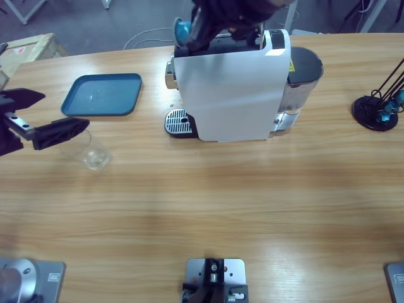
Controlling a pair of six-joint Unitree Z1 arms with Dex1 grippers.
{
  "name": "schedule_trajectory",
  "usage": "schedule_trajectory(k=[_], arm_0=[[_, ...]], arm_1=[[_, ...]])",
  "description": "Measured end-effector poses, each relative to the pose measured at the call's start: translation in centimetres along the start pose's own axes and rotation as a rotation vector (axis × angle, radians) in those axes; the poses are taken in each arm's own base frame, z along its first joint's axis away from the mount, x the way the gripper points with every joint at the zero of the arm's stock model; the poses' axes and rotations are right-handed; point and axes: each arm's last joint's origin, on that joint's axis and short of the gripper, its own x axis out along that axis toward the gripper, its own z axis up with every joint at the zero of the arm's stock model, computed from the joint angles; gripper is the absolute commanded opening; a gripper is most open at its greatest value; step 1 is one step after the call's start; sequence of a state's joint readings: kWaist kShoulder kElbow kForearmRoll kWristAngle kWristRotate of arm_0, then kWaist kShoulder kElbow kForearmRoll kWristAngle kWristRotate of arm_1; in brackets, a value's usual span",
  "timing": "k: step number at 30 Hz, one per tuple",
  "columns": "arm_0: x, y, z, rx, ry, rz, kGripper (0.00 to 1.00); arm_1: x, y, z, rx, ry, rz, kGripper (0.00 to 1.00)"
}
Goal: Pour coffee
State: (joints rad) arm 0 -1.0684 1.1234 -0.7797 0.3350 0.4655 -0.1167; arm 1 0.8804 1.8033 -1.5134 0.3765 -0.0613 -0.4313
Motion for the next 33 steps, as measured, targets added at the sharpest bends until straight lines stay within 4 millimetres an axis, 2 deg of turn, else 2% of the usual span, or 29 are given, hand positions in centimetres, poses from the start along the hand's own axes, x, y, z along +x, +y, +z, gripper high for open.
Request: schedule_trajectory(k=[7, 16, 17, 19, 20, 21, 22, 23, 27, 28, 32, 33], arm_0=[[0.0, 0.0, 0.0, -0.010, 0.000, 0.000, 0.991], [0.0, 0.0, -0.1, -0.013, 0.002, 0.000, 0.991], [0.0, 0.0, -0.1, -0.012, 0.003, 0.000, 0.991], [0.1, 0.0, -0.2, -0.011, 0.005, 0.001, 0.991], [0.1, 0.0, -0.2, -0.011, 0.005, 0.001, 0.991], [0.1, 0.0, -0.2, -0.011, 0.006, 0.001, 0.991], [0.1, 0.0, -0.2, -0.011, 0.006, 0.001, 0.991], [0.1, 0.0, -0.2, -0.011, 0.006, 0.001, 0.991], [0.1, 0.0, -0.2, -0.011, 0.006, 0.001, 0.991], [0.1, 0.0, -0.2, -0.011, 0.006, 0.001, 0.991], [0.1, 0.0, -0.2, -0.011, 0.006, 0.001, 0.991], [0.1, 0.0, -0.2, -0.011, 0.006, 0.001, 0.991]], arm_1=[[1.0, -1.0, -0.7, 0.017, 0.030, -0.020, 0.000], [2.1, -0.8, -1.1, 0.018, 0.047, 0.003, 0.000], [2.1, -0.8, -1.1, 0.018, 0.046, 0.004, 0.076], [2.1, -0.8, -1.1, 0.019, 0.047, 0.004, 0.630], [2.1, -0.8, -1.1, 0.019, 0.047, 0.004, 0.813], [2.1, -0.8, -1.1, 0.020, 0.047, 0.004, 0.942], [2.1, -0.8, -1.1, 0.023, 0.047, 0.003, 0.999], [2.1, -0.8, -1.1, 0.027, 0.048, 0.000, 1.000], [2.1, -0.9, -1.1, 0.043, 0.051, -0.012, 0.994], [2.0, -0.9, -1.1, 0.046, 0.048, -0.018, 0.940], [1.4, -1.0, -0.7, 0.053, 0.028, -0.037, 0.092], [0.6, -0.8, -0.4, 0.056, 0.012, -0.038, 0.000]])
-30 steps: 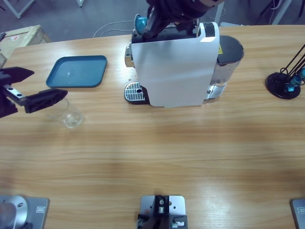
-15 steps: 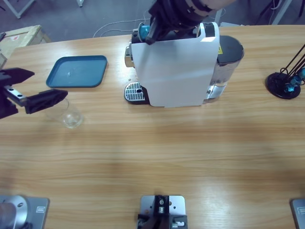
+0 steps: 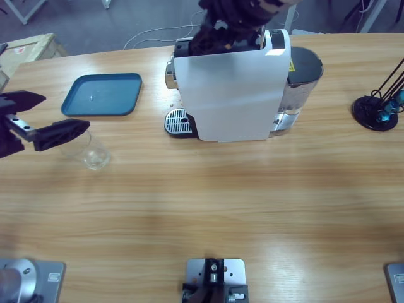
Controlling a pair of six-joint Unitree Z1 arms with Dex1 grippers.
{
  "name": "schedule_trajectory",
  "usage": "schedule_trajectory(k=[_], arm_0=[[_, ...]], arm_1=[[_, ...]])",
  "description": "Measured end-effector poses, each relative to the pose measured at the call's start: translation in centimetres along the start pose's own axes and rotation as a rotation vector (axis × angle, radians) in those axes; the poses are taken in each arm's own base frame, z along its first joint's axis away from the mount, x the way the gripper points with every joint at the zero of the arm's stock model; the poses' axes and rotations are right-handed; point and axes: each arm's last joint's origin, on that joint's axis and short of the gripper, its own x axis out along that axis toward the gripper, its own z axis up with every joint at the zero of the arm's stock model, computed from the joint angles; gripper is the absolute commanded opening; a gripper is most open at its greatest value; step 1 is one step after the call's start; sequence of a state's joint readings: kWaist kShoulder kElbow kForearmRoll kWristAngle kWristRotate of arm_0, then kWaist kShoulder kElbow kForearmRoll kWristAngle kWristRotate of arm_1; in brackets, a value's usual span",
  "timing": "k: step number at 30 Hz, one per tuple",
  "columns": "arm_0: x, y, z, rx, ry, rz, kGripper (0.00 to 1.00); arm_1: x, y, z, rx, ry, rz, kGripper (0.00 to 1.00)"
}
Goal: Pour coffee
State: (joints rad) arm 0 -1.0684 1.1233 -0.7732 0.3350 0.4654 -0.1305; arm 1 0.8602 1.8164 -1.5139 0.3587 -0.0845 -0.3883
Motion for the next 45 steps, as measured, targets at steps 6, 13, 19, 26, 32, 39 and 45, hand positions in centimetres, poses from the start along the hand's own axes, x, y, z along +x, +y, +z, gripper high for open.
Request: schedule_trajectory(k=[6, 13, 19, 26, 32, 39, 45], arm_0=[[-0.2, 0.1, 0.0, -0.004, -0.008, -0.001, 0.990], [-0.5, 0.2, 0.4, -0.012, -0.022, -0.012, 0.982], [-0.7, 0.2, 0.8, -0.018, -0.032, -0.022, 0.977], [-0.7, 0.2, 0.8, -0.016, -0.029, -0.026, 0.977], [-0.7, 0.2, 0.8, -0.016, -0.028, -0.026, 0.977], [-0.8, 0.1, 0.9, -0.015, -0.025, -0.038, 0.978], [-1.5, 0.2, 1.8, -0.014, -0.019, -0.064, 0.977]], arm_1=[[-6.5, 2.9, 0.0, 0.130, -0.084, 0.045, 0.000], [-11.0, 5.5, -9.1, 0.552, 0.007, -0.101, 0.000], [-13.6, 1.8, -9.6, 0.911, -0.190, -0.343, 0.000], [-8.5, -2.9, -4.1, 1.116, -0.329, -0.305, 0.000], [-4.1, -2.8, -3.5, 1.122, -0.287, -0.241, 0.000], [-2.9, -1.3, -2.3, 1.075, -0.328, -0.152, 0.000], [0.6, -0.6, -2.3, 1.043, -0.326, -0.123, 0.000]])
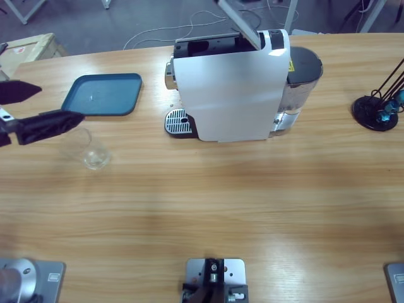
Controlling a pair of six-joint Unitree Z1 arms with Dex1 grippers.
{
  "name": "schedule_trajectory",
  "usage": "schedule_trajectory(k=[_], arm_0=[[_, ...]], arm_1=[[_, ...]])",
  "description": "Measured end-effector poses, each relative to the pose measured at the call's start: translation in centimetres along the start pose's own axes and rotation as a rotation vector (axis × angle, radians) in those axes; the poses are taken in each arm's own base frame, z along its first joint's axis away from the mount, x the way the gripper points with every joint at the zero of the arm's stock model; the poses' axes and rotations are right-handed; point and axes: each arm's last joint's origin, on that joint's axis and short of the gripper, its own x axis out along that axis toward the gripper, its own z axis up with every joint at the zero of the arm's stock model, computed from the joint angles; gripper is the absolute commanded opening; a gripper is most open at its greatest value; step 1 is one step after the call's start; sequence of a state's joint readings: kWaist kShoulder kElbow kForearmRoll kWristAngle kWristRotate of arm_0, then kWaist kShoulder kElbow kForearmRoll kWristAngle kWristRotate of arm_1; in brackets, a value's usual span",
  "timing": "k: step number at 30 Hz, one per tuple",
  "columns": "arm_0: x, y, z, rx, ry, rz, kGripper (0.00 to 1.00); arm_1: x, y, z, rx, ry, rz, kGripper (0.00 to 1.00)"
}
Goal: Pour coffee
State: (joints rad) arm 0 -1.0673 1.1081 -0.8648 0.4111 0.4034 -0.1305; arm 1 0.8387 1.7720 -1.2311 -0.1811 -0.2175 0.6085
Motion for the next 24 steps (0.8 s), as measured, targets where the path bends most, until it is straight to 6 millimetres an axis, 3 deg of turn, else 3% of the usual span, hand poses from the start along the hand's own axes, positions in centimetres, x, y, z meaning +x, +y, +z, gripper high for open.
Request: schedule_trajectory(k=[12, 15, 24], arm_0=[[-0.2, 0.0, 0.3, -0.002, -0.004, -0.007, 0.977], [-0.3, 0.0, 0.5, -0.004, -0.009, -0.008, 0.977], [-0.3, 0.0, 0.5, -0.003, -0.007, -0.007, 0.977]], arm_1=[[2.3, 0.0, -1.9, -0.026, 0.031, 0.027, 0.000], [3.2, 0.2, -3.6, -0.041, 0.077, 0.032, 0.000], [3.6, 0.4, -4.0, -0.049, 0.101, 0.028, 0.000]])
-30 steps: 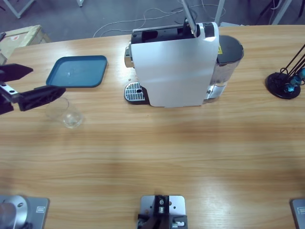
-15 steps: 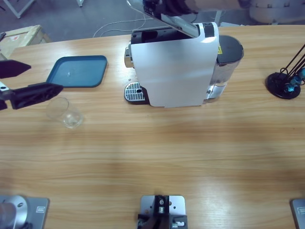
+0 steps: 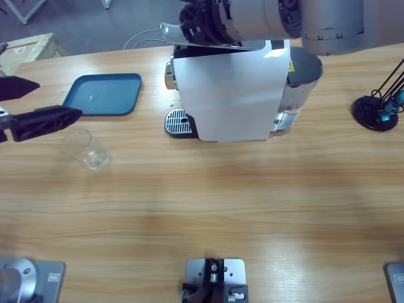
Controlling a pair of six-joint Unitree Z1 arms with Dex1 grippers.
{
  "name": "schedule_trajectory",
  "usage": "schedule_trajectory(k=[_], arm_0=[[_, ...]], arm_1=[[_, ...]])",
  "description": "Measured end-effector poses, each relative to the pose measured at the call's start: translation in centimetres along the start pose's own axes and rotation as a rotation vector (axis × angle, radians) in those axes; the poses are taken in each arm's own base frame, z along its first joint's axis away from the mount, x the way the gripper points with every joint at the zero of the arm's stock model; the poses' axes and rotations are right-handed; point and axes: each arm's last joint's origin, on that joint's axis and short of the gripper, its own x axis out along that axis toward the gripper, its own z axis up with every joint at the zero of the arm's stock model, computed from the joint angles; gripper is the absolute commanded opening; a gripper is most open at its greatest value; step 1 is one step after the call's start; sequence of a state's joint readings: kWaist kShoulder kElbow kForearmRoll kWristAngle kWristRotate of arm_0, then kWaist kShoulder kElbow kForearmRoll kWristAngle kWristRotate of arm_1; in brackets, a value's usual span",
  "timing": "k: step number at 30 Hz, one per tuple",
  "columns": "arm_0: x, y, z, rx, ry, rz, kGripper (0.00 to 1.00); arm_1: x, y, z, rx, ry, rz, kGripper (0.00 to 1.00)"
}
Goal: Pour coffee
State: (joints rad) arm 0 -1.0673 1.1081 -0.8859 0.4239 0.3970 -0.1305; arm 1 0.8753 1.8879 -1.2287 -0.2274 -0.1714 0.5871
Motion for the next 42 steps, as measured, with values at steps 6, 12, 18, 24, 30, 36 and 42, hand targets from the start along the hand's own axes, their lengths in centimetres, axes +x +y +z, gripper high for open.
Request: schedule_trajectory(k=[6, 12, 18, 24, 30, 36, 42], arm_0=[[0.0, 0.0, 0.0, 0.000, 0.000, 0.000, 0.979], [0.0, 0.0, 0.0, 0.000, 0.000, 0.000, 0.977], [0.0, 0.0, 0.0, 0.000, 0.000, 0.000, 0.977], [0.0, 0.0, 0.0, 0.000, 0.001, 0.000, 0.982], [0.4, 0.2, -0.9, -0.034, 0.021, 0.052, 0.982], [1.5, 0.5, -2.1, -0.254, 0.079, 0.182, 0.982], [4.2, -0.3, -3.5, -0.527, 0.197, 0.285, 0.988]], arm_1=[[0.0, 0.2, 0.0, -0.012, 0.029, -0.045, 0.000], [0.0, 0.3, 0.1, -0.014, 0.036, -0.050, 0.000], [0.0, 0.0, -0.3, -0.022, 0.070, -0.072, 0.000], [0.1, 0.2, -0.7, -0.028, 0.079, -0.070, 0.462], [-2.1, 0.3, -0.3, -0.172, 0.074, -0.054, 1.000], [-13.2, 0.9, 0.6, -0.378, 0.119, -0.021, 1.000], [-22.1, -3.5, -2.4, -0.392, 0.159, -0.028, 1.000]])
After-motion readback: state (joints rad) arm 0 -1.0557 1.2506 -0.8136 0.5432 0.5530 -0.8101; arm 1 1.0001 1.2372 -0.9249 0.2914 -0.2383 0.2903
